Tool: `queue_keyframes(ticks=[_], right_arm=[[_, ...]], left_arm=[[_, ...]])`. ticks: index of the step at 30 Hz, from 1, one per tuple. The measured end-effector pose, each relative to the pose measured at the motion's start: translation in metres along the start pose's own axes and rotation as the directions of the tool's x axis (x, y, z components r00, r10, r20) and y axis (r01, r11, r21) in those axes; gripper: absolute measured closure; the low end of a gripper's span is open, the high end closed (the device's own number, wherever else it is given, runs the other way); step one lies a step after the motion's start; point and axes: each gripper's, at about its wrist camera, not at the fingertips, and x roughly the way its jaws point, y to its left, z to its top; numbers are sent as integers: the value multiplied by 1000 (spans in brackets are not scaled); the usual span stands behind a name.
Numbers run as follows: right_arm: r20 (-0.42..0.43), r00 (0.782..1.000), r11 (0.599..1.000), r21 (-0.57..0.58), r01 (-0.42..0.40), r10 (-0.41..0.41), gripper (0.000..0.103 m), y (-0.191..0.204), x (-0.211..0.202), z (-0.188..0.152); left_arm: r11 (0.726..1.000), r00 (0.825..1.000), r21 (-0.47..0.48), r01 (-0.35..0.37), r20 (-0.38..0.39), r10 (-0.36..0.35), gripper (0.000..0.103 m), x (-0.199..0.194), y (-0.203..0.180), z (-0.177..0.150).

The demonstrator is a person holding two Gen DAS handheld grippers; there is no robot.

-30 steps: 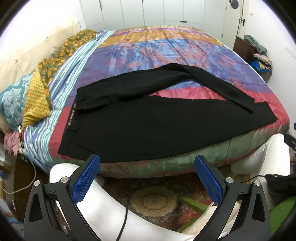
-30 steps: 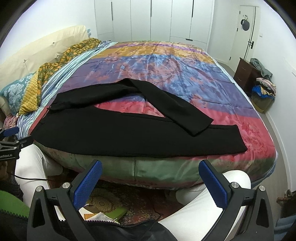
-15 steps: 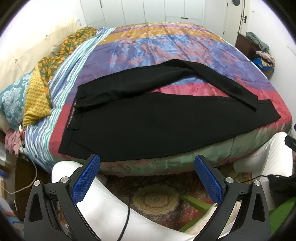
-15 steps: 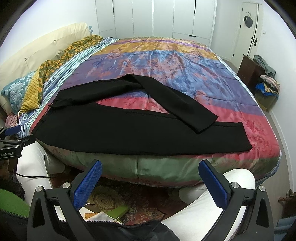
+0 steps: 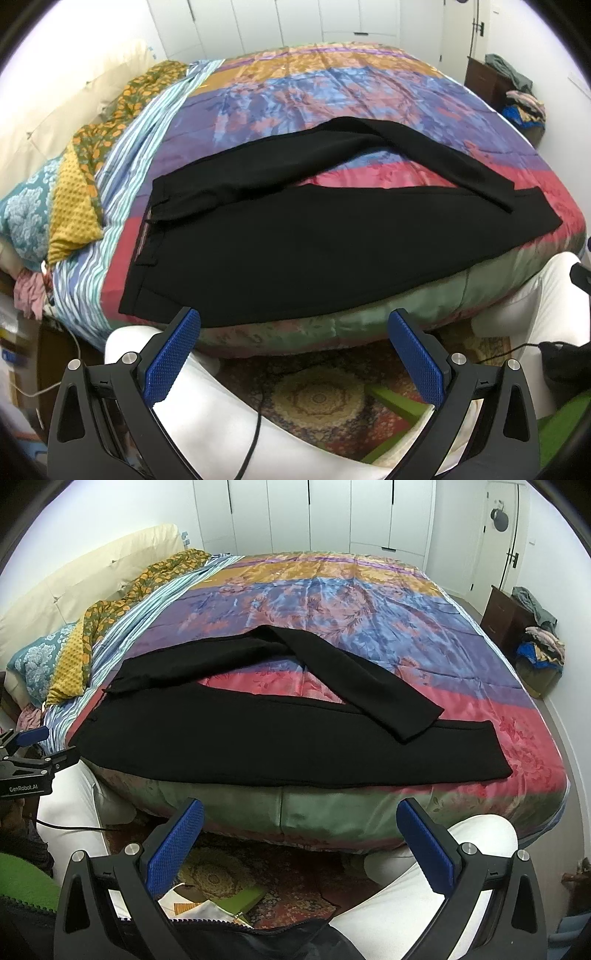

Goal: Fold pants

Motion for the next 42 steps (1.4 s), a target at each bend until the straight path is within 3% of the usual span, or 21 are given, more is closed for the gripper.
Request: queue_keyframes(ticks=[19, 24, 28, 30, 33, 35, 38, 42], right_arm=[[-24, 999, 999, -24, -44, 44, 0, 8, 4, 5], [-36, 998, 998, -16, -55, 55, 0, 6, 7, 5], [-37, 997, 997, -31, -65, 63, 0, 9, 9, 6], [-19, 998, 997, -36, -66, 66, 0, 9, 9, 9], [98, 993, 997, -11, -71, 72, 0, -2, 1, 25], [214, 976, 999, 11, -35, 32, 0, -22, -4, 41], [290, 955, 998, 36, 54, -62, 0, -55, 7, 56], [166, 979, 990, -62, 127, -116, 1, -89, 78, 56]], left_arm=[[1000, 1000, 4, 3, -4, -3, 1, 3, 1, 3], [999, 1000, 40, -3, 6, 3, 1, 6, -7, 6], [994, 998, 97, -47, 53, 42, 1, 10, -14, 14], [995, 997, 89, -49, 71, 43, 1, 13, -11, 24], [998, 995, 47, -35, 99, 30, 1, 11, -4, 36], [999, 994, 22, -29, 108, 26, 1, 10, 0, 39], [1000, 997, 17, -22, 72, 21, 1, 17, -2, 33], [998, 999, 39, -41, 5, 41, 1, 28, -9, 18]])
